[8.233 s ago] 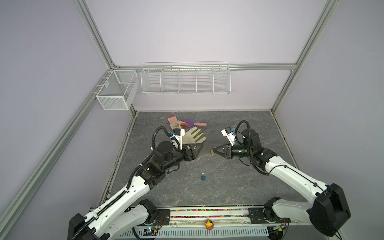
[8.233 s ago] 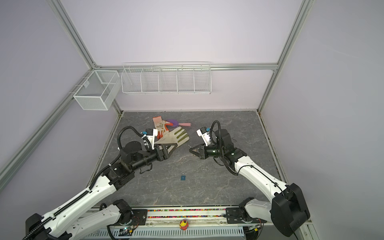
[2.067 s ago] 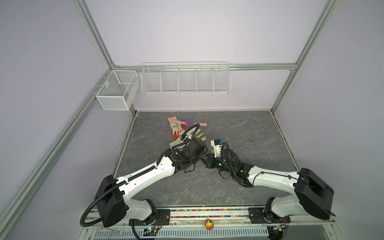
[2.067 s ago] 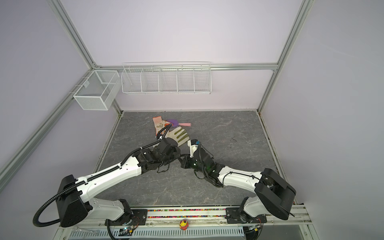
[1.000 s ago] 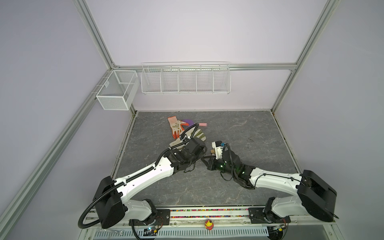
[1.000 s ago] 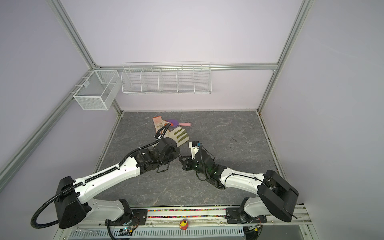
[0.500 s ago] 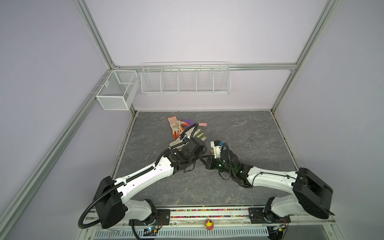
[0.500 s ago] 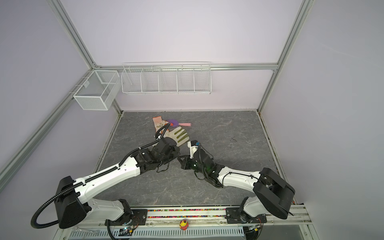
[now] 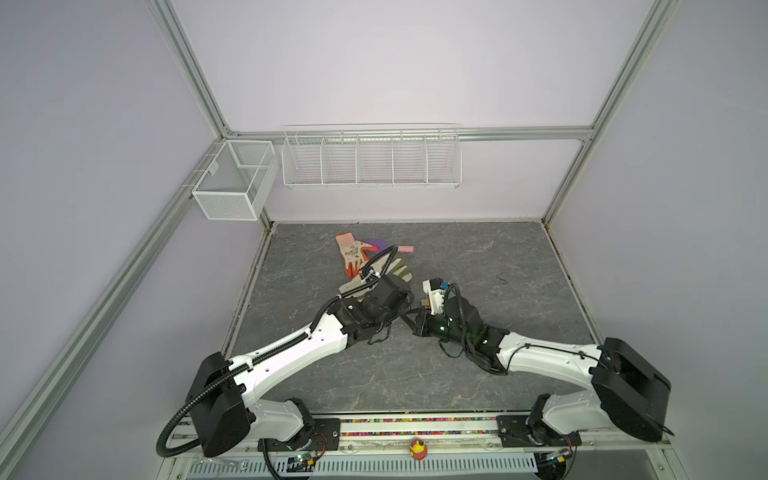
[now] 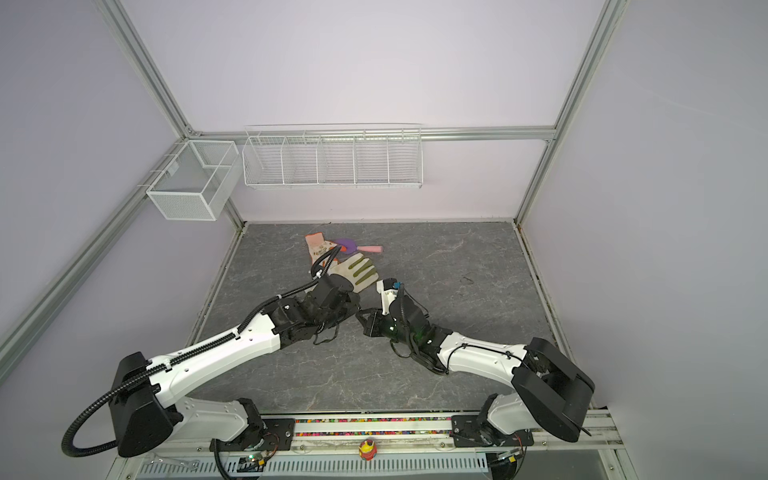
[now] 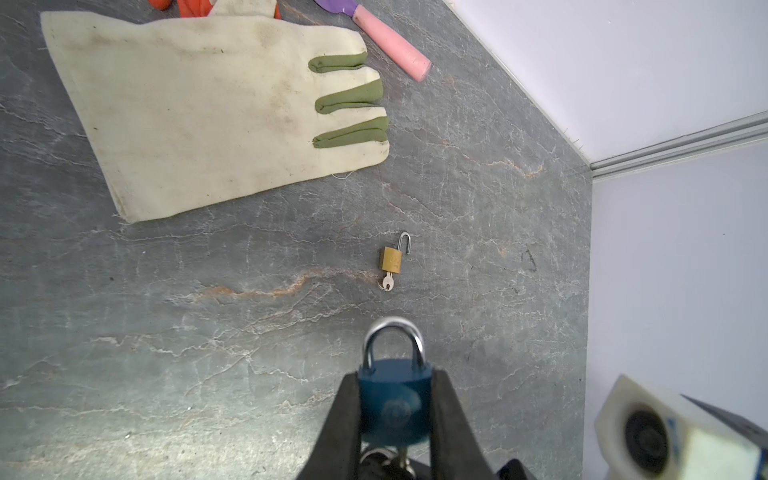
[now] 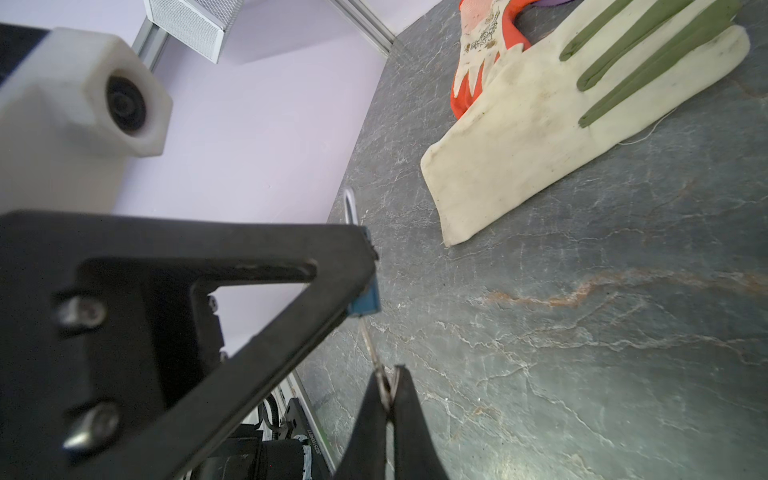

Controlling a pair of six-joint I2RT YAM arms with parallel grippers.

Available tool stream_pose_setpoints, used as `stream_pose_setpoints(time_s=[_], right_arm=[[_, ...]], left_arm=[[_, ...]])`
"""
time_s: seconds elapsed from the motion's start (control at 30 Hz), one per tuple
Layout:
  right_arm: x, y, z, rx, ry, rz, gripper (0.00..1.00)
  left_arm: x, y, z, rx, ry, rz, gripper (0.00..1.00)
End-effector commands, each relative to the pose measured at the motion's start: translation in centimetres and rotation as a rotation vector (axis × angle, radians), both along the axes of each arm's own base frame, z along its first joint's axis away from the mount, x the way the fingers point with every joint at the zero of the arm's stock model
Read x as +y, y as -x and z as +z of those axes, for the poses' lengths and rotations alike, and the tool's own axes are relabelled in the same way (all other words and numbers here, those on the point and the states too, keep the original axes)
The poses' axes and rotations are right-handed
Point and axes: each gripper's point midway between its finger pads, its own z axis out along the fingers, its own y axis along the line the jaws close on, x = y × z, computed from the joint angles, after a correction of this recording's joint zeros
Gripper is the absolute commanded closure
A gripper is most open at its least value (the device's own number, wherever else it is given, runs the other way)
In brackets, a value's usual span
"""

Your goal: Unlock with the key

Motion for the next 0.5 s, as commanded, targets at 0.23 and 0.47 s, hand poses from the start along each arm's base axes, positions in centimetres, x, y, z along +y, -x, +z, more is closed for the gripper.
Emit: stream_pose_setpoints(time_s=[0.23,0.47], right_arm=[[1.0,-1.2,1.6,0.014,-0.064,-0.013,0.93],[0.6,-1.4,4.2,-0.009,-0.151,-0.018,0.94]], left_arm=[[-0.9,0.7,0.8,0.012,0.031,-0.023,1.0],[-0.7,1.5,0.0,0.032,-0.011,-0.034,1.0]])
